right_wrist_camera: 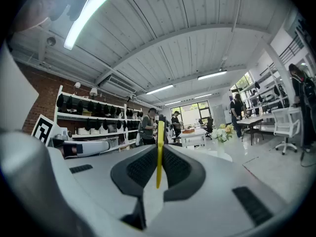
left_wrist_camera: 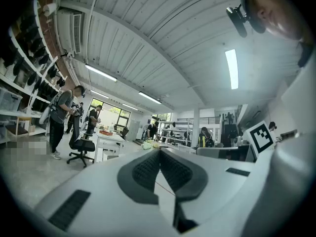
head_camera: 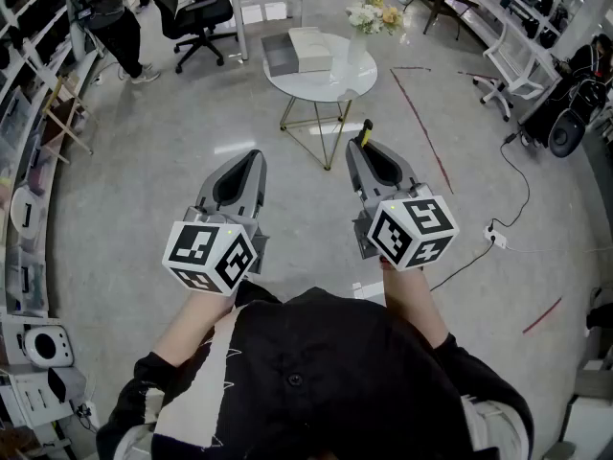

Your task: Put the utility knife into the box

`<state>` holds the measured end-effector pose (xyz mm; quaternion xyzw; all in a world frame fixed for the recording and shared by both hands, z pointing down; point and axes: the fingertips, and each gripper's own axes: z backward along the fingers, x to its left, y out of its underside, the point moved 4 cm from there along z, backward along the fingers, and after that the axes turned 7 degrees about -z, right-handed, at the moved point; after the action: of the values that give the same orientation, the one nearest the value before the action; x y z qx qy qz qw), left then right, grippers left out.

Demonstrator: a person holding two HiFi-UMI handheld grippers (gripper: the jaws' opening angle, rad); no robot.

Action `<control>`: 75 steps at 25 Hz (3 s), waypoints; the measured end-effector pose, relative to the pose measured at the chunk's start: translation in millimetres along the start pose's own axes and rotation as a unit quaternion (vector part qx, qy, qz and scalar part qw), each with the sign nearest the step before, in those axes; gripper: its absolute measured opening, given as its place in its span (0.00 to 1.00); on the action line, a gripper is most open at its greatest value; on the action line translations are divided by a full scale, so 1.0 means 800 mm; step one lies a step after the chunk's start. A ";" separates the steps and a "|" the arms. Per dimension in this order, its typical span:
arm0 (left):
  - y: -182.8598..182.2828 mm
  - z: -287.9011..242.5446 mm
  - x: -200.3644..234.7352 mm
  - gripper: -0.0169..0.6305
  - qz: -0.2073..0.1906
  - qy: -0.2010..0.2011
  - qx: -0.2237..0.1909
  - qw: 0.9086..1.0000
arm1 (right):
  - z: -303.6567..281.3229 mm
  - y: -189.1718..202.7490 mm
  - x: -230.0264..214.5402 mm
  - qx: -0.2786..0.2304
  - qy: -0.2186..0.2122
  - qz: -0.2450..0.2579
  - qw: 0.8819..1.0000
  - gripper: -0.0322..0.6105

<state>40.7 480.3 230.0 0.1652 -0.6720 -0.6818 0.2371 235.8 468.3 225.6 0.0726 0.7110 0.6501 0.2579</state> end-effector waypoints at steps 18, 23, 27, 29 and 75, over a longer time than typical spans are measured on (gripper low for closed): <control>0.007 -0.016 0.064 0.04 0.009 -0.009 0.001 1.000 | -0.054 0.013 0.001 0.000 0.011 -0.038 0.999 0.11; 0.011 -0.049 0.099 0.04 0.015 0.000 0.005 1.000 | -0.099 0.013 -0.007 0.007 0.017 -0.032 0.999 0.11; 0.008 -0.084 0.138 0.04 0.015 0.009 0.006 1.000 | -0.149 0.011 -0.014 0.008 0.021 -0.035 0.999 0.11; 0.003 -0.105 0.159 0.04 0.018 0.015 0.003 1.000 | -0.177 0.007 -0.018 0.008 0.023 -0.034 0.999 0.11; -0.016 -0.277 0.443 0.04 0.039 0.045 0.010 0.998 | -0.486 0.002 -0.014 0.019 0.070 -0.029 0.997 0.11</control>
<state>-135.1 101.6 240.9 0.1719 -0.6737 -0.6566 0.2923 66.2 118.8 238.5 0.0107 0.7413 0.6323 0.2249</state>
